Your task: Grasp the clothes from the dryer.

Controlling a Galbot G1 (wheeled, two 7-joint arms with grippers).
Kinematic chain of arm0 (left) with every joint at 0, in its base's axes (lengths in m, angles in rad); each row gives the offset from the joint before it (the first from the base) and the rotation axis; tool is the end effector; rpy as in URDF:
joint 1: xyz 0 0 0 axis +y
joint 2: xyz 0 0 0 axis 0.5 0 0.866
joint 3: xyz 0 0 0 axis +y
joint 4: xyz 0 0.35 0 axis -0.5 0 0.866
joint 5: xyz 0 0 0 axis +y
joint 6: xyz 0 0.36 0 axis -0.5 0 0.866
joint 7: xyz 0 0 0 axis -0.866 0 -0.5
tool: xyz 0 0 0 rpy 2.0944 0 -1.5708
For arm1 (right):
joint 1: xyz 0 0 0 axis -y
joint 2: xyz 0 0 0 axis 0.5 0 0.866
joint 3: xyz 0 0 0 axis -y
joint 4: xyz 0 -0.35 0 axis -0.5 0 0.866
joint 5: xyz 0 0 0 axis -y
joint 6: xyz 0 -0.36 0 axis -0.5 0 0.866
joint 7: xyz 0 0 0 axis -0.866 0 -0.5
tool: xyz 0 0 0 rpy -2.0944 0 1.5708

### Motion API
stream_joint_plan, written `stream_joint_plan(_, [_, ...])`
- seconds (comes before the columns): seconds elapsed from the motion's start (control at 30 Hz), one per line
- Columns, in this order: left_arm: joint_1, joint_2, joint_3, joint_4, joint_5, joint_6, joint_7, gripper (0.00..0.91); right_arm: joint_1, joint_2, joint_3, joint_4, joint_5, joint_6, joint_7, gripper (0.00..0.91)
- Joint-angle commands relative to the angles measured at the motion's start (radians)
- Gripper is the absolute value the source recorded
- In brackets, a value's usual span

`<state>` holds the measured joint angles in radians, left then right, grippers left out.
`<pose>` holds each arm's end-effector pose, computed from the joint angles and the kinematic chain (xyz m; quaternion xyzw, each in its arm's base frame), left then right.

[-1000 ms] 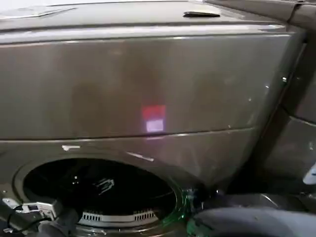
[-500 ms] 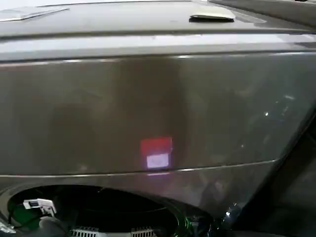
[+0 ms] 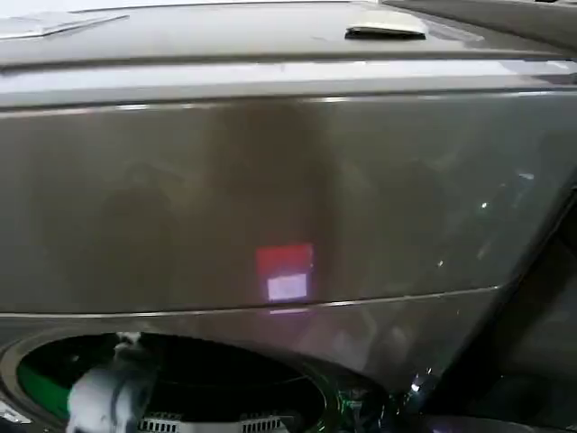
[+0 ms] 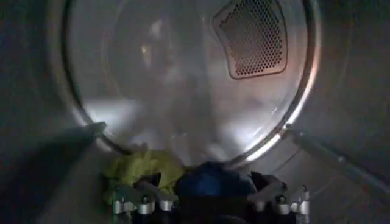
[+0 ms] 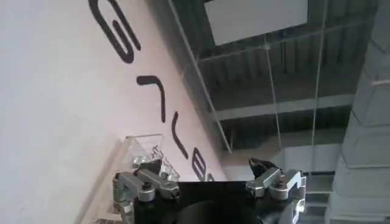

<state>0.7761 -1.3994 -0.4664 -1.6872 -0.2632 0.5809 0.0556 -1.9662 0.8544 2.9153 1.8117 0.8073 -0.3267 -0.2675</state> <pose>0.4262 0.0324 -0.2004 -0.0840 -0.9907 0.0294 0.1030 -0.1892 -0.3531 0.1775 0.4853 0.7612 -0.3186 0.2890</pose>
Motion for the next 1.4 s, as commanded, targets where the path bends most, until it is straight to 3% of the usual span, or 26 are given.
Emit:
stream_joint_plan(0.03, [-0.234, -0.022, 0.049, 0.316, 0.079, -0.066, -0.011, 0.907, -0.002, 0.002, 0.004, -0.001, 0.002, 0.006, -0.001, 0.907])
stream_joint_plan(0.4, [-0.453, -0.052, 0.075, 0.627, 0.128, -0.114, -0.015, 0.907, 0.009, 0.000, 0.004, -0.013, 0.004, 0.014, -0.015, 0.907])
stream_joint_plan(1.0, [-0.663, -0.081, 0.076, 1.069, 0.253, -0.184, 0.038, 0.907, 0.014, -0.006, 0.003, -0.028, 0.000, 0.015, -0.021, 0.907])
stream_joint_plan(1.13, [-0.739, -0.062, 0.119, 1.138, 0.265, -0.170, 0.125, 0.907, 0.017, -0.006, 0.003, -0.026, 0.000, 0.014, -0.022, 0.907])
stream_joint_plan(1.27, [-0.789, -0.032, 0.214, 1.170, 0.306, -0.162, 0.328, 0.907, 0.017, -0.006, 0.003, -0.030, 0.000, 0.016, -0.025, 0.907])
stream_joint_plan(1.4, [-0.836, -0.016, 0.289, 1.234, 0.400, -0.206, 0.494, 0.907, 0.014, -0.005, 0.003, -0.037, 0.000, 0.020, -0.028, 0.907])
